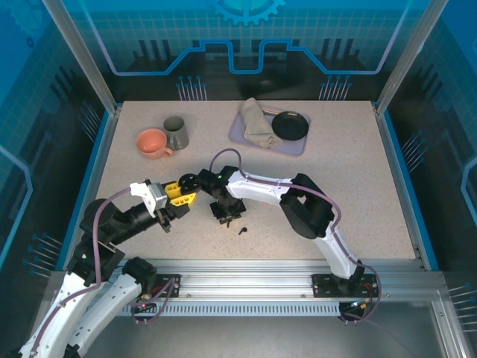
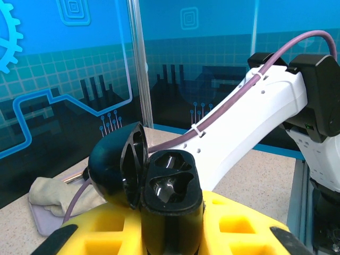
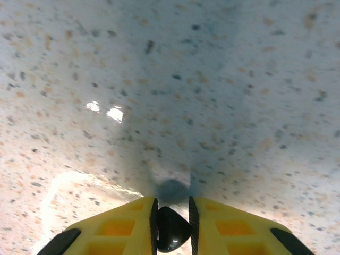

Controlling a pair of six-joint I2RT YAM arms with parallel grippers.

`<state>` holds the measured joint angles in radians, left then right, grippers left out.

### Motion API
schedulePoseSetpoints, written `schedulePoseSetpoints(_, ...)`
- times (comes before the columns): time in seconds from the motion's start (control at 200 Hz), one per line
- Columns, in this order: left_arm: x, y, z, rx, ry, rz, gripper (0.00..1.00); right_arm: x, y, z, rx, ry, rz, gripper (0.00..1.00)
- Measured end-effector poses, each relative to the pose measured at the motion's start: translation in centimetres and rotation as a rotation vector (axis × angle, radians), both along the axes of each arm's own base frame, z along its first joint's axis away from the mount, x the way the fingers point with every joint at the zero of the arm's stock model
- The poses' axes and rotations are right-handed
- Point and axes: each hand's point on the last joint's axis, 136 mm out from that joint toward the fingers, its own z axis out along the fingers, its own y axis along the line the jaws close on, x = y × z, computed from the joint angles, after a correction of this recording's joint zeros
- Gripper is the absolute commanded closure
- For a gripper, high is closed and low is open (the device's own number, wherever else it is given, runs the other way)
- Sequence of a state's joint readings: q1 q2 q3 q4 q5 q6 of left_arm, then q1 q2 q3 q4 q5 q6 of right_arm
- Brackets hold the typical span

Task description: Insert the wireless bluetooth earbuds into the charging case

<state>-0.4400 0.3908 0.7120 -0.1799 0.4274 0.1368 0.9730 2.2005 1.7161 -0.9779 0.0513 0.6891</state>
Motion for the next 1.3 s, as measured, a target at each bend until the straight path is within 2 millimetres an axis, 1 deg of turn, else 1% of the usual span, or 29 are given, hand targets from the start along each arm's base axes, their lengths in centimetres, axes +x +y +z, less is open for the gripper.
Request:
schedulePoseSetpoints(0.26,0.3,-0.1,-0.2,0.002,0.014,0.000,1.00,0.8,-1.8,1.0,0.038,-0.031,-0.015,0.75)
schedulePoseSetpoints(0.365,0.6,-0.3,-0.5,0.007,0.030,0.000,1.00,1.3,-2.4,1.0,0.049,-0.040,-0.020,0.76)
schedulePoseSetpoints(0.545,1.2,-0.6,-1.0,0.017,0.054,0.000,1.00,2.1,-2.5,0.7,0.063,-0.057,-0.006,0.76)
schedulePoseSetpoints(0.67,1.5,-0.7,-1.2,0.021,0.064,0.000,1.00,2.2,-3.1,0.5,0.069,-0.060,0.003,0.76)
schedulePoseSetpoints(0.815,1.9,-0.9,-1.5,0.018,0.087,0.000,1.00,2.7,-4.2,1.1,0.088,-0.080,0.003,0.76)
schedulePoseSetpoints(0.95,2.3,-1.1,-1.8,0.008,0.110,-0.001,1.00,3.3,-5.5,3.0,0.136,-0.124,-0.005,0.76)
schedulePoseSetpoints(1.096,3.1,-1.5,-2.8,-0.006,0.160,-0.001,1.00,4.4,-7.5,6.1,0.211,-0.200,-0.027,0.76)
schedulePoseSetpoints(1.216,4.1,-2.1,-4.1,-0.012,0.223,-0.009,1.00,5.4,-9.2,9.8,0.294,-0.291,-0.036,0.77)
schedulePoseSetpoints(1.301,4.7,-2.6,-4.9,-0.020,0.269,-0.022,1.00,5.8,-10.3,13.2,0.374,-0.373,-0.029,0.77)
